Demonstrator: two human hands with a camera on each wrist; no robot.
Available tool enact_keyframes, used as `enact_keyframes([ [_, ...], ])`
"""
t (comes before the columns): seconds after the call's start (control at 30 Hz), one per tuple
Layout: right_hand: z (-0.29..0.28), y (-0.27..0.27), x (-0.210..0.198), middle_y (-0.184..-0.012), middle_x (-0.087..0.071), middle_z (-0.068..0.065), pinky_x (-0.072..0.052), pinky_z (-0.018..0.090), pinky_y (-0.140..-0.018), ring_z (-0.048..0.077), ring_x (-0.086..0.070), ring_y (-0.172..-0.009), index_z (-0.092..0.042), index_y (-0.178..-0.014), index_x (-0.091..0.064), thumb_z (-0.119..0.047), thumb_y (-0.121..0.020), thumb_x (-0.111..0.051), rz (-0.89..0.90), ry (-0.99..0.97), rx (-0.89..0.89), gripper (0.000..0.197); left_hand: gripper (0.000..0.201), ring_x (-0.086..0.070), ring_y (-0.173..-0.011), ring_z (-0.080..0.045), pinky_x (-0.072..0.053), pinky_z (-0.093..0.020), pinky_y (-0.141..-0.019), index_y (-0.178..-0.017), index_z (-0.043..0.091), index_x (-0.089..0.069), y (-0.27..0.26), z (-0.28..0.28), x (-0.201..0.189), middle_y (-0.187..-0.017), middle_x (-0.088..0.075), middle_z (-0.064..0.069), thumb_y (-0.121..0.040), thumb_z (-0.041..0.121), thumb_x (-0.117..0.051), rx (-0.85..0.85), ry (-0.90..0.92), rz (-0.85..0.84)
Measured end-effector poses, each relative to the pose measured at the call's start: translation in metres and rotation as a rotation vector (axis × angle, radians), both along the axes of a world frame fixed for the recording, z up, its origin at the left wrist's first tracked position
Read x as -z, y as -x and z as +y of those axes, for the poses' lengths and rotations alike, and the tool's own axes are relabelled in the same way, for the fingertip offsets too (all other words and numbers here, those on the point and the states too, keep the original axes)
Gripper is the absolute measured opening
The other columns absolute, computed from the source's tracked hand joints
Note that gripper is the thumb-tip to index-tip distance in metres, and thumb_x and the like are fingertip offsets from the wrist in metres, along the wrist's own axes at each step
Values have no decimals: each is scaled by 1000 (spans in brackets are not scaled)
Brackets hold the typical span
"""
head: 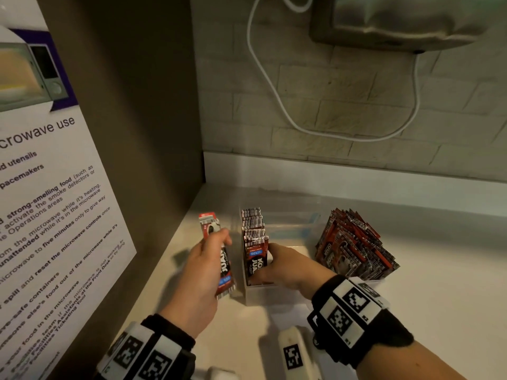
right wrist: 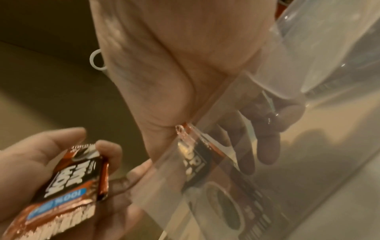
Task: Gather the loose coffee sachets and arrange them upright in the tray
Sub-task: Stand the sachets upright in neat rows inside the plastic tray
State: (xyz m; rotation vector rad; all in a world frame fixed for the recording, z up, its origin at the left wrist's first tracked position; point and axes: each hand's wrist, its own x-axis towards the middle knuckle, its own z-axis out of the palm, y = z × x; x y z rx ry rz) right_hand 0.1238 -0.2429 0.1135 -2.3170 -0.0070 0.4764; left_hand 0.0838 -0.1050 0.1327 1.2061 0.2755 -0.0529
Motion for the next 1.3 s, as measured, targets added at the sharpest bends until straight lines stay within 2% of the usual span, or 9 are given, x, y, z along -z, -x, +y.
enact_keyframes([
  [0.1, -5, 2, -5, -102, -67, 0, -55, 29, -85, 12, -65, -88, -18, -116, -58, -17, -74, -76, -6, -108, 43, 46, 23, -57, -58, -6, -44, -25, -56, -77, 17, -59, -4, 8, -3, -73, -62, 0, -95, 26, -47, -84, 36, -12],
  [0.23, -12, 10, -24, -114, -58, 4, -51, 28, -82, 17, -60, -100, -17, -144, -34, -27, -84, -70, -134, -200, 199, 71, 19, -63, -60, -10, -50, -25, -54, -95, 12, -69, -4, 16, -3, -67, -67, 4, -95, 25, -55, -47, 33, -82],
  [0.33, -12, 18, -44, -102, -61, 2, -45, 19, -66, 11, -58, -83, -17, -128, -53, -25, -86, -67, -295, -410, 281, 45, 16, -71, -66, -19, -55, -27, -54, -96, 9, -69, -1, 14, -5, -77, -73, -7, -85, 21, -67, 45, 11, -133],
  [0.47, -8, 28, -60, -76, -62, 7, -38, 16, -46, 9, -49, -54, -9, -101, -66, -17, -85, -69, -290, -610, 163, 19, 28, -73, -81, -30, -55, -35, -72, -91, 8, -73, 1, 5, -2, -88, -75, -15, -67, 22, -75, 163, -80, -211],
  [0.67, -16, 29, -55, -60, -59, 12, -36, 20, -40, 12, -47, -43, 3, -80, -64, 1, -86, -64, -344, -643, 161, 6, 44, -70, -70, -22, -54, -27, -59, -95, 0, -70, 2, 6, 1, -81, -73, -14, -57, 21, -79, 280, -115, -201],
  [0.8, -30, 30, -55, -62, -64, 7, -46, 23, -44, 19, -60, -52, -2, -81, -58, 1, -89, -59, -281, -822, 295, 9, 20, -51, -50, -13, -40, -19, -43, -88, 3, -66, -4, 11, 0, -62, -61, -9, -69, -2, -72, 148, 3, -169],
  [1.0, -24, 34, -48, -70, -65, 4, -38, 12, -53, -3, -48, -51, -3, -77, -66, 3, -73, -75, -357, -243, -13, 12, 15, -49, -55, -13, -36, -21, -46, -84, 9, -65, -15, 5, -4, -63, -62, -2, -76, -1, -72, -24, -1, -226],
  [1.13, -12, 30, -42, -77, -71, 8, -44, 17, -50, 8, -58, -55, -12, -94, -69, 0, -80, -71, -352, -356, 33, 19, 6, -46, -54, -13, -37, -20, -44, -83, 9, -70, -16, -5, 2, -63, -60, -3, -78, 10, -73, 32, -117, -239],
  [1.3, -19, 19, -27, -70, -66, -4, -41, 12, -48, 2, -61, -55, -15, -94, -69, -6, -90, -61, -314, -262, 185, 13, 46, -31, -47, -8, -23, -22, -44, -89, 5, -65, -16, 2, 4, -59, -43, 4, -97, 44, -43, -53, 35, -71],
])
